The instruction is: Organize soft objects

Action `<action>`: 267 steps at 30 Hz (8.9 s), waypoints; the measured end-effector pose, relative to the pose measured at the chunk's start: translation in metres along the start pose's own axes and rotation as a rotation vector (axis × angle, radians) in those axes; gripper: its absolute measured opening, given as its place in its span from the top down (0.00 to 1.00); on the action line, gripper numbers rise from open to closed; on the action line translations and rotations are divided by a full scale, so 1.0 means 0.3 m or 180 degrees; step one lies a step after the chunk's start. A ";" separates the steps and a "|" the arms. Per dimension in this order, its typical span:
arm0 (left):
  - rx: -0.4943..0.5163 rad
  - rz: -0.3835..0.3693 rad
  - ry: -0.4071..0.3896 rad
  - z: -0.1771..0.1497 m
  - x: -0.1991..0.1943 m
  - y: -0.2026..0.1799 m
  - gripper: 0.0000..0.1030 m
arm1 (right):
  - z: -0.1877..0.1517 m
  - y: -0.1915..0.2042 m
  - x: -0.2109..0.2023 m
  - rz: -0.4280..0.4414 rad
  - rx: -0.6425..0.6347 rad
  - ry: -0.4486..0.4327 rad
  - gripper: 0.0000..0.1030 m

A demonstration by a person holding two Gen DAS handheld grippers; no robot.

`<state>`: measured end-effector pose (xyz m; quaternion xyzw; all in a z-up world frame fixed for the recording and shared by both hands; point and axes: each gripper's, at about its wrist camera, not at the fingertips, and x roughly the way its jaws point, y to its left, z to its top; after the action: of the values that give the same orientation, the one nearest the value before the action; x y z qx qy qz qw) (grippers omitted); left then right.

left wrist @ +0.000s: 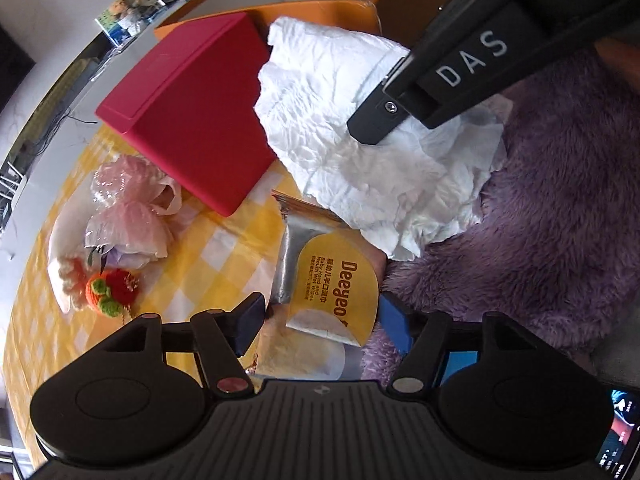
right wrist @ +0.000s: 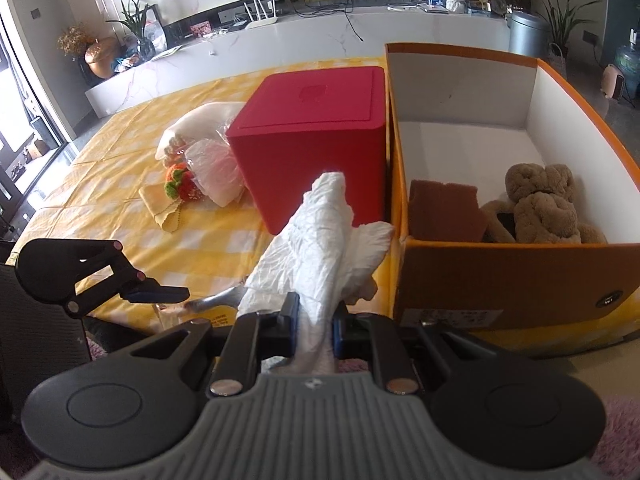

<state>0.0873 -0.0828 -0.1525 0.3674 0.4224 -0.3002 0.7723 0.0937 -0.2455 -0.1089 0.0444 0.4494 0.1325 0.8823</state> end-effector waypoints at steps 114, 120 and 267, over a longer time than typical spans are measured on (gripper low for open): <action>-0.1793 -0.0437 -0.1083 0.592 -0.292 0.280 0.19 | 0.291 -0.452 -0.206 -0.0710 -0.0622 -0.0454 0.27; -0.2259 -0.0148 -0.1219 0.311 -0.378 0.297 0.19 | 0.198 -0.352 -0.308 -0.0581 -0.0147 -0.0765 0.24; -0.2716 0.0231 -0.1383 -0.142 -0.496 0.433 0.93 | 0.176 0.118 -0.147 0.0738 0.0290 -0.0759 0.98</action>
<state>0.1005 0.0464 0.0023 -0.0391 0.3236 -0.1427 0.9346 0.1045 -0.2215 -0.0363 0.1513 0.3389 0.2067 0.9053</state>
